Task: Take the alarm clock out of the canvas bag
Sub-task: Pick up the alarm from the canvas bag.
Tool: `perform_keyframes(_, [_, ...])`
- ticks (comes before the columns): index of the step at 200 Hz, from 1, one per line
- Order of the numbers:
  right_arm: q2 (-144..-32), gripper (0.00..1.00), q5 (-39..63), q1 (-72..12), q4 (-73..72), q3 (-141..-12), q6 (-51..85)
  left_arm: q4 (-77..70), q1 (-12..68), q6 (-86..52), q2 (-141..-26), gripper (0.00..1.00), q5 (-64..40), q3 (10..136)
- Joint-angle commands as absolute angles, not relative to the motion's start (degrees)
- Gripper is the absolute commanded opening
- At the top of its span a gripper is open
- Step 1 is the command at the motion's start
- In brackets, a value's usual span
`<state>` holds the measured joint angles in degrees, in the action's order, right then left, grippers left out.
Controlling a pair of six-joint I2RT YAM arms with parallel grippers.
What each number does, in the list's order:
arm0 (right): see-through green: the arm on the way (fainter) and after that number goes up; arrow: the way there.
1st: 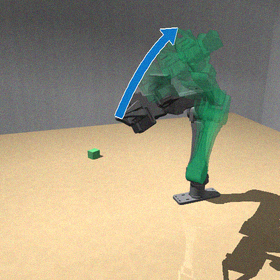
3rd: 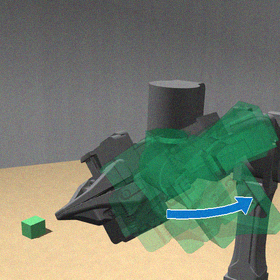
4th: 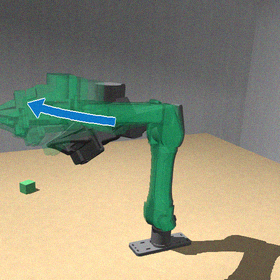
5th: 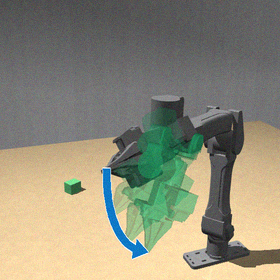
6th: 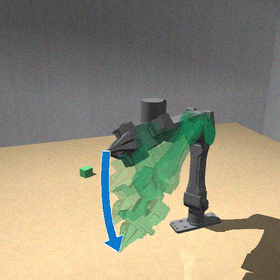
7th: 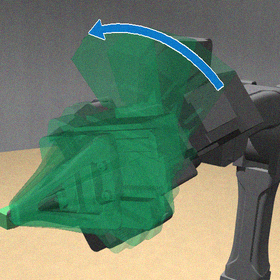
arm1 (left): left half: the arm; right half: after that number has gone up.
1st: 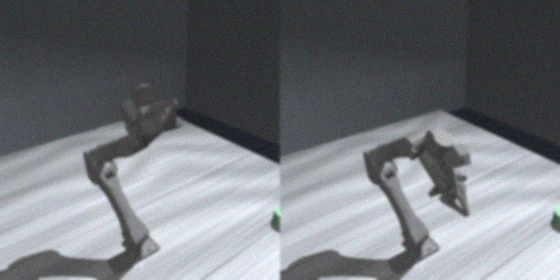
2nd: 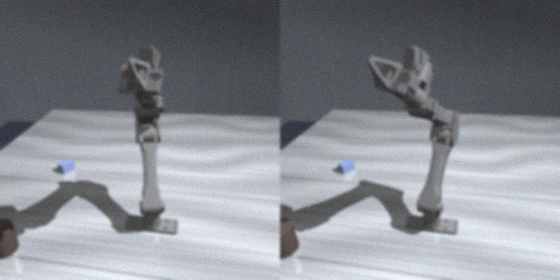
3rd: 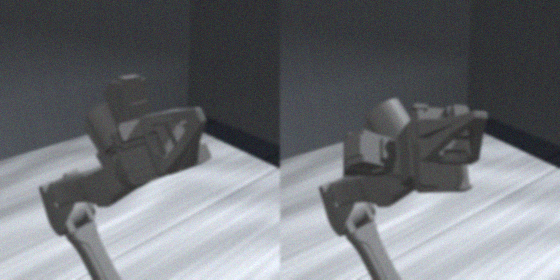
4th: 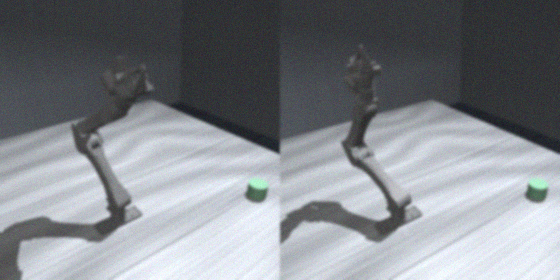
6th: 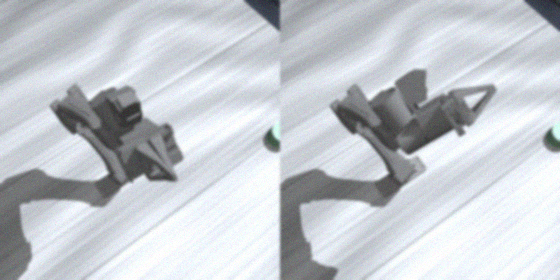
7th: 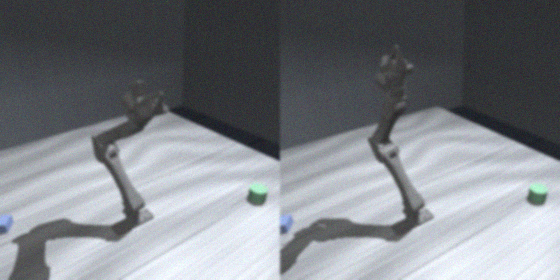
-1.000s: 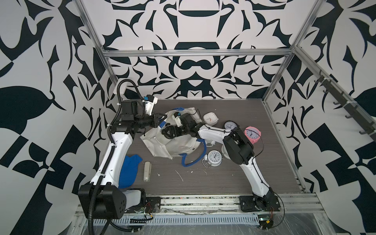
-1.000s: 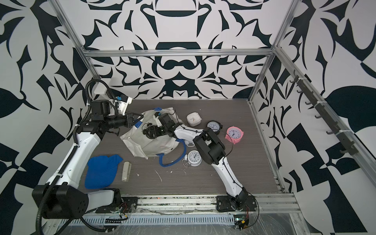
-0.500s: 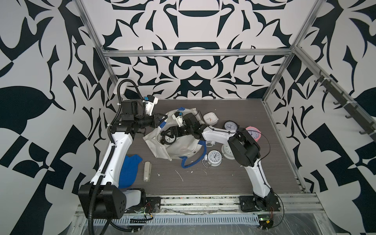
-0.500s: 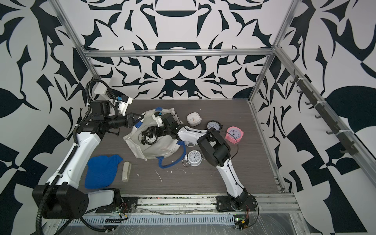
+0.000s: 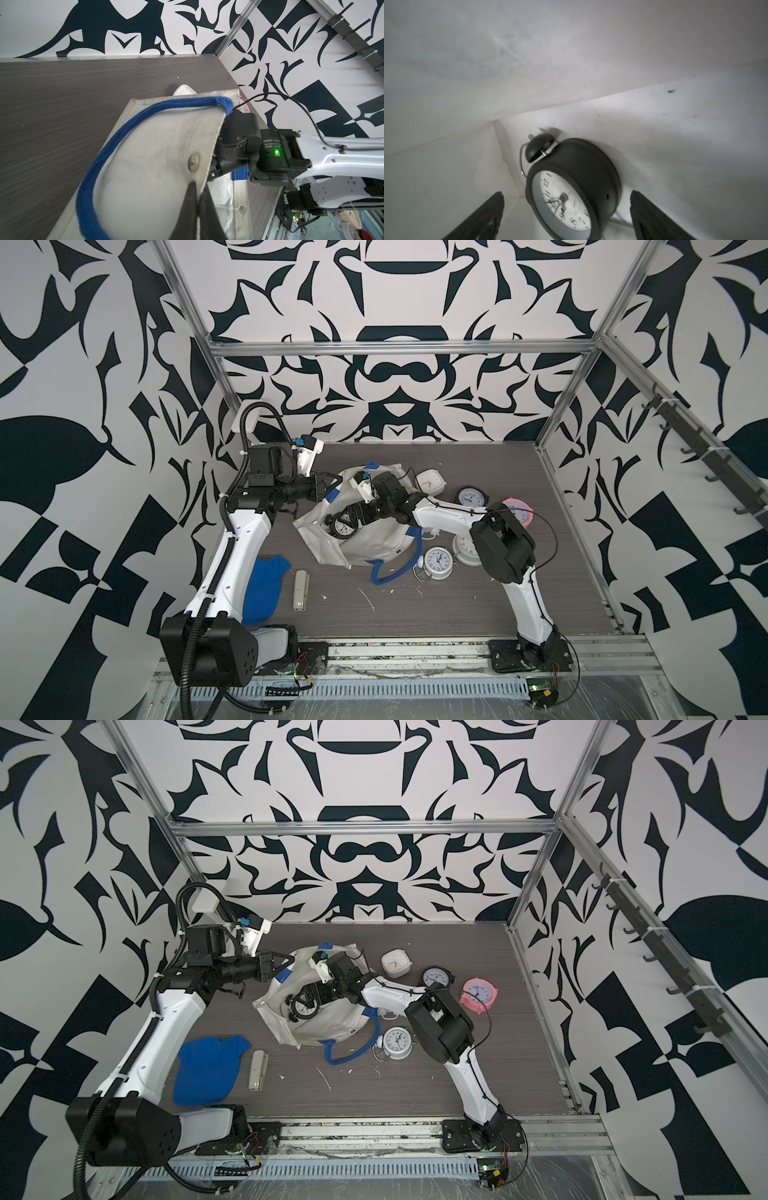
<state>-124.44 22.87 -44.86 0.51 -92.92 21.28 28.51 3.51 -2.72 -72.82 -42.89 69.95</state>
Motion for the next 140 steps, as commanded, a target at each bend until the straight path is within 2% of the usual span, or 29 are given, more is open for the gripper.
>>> perform_keyframes(1, [-124.2, 0.99, 16.43, -44.98, 6.63, -98.85, 13.78, 27.77, 3.52, -1.03, -72.33, 0.0, -46.78, 71.1])
perform_keyframes(22, [-126.58, 0.99, 15.69, -45.25, 9.68, -101.99, 11.8, 27.77, 3.54, -0.78, -72.33, 0.0, -47.76, 70.93])
perform_keyframes(112, [-133.4, 0.99, 32.49, -45.26, 7.26, -105.45, 13.21, 27.86, 3.54, -0.44, -72.59, 0.0, -49.88, 70.91])
perform_keyframes(140, [-132.58, 0.99, 36.6, -45.5, 1.68, -103.11, 15.53, 27.92, 3.52, -0.44, -72.6, 0.0, -49.91, 70.84])
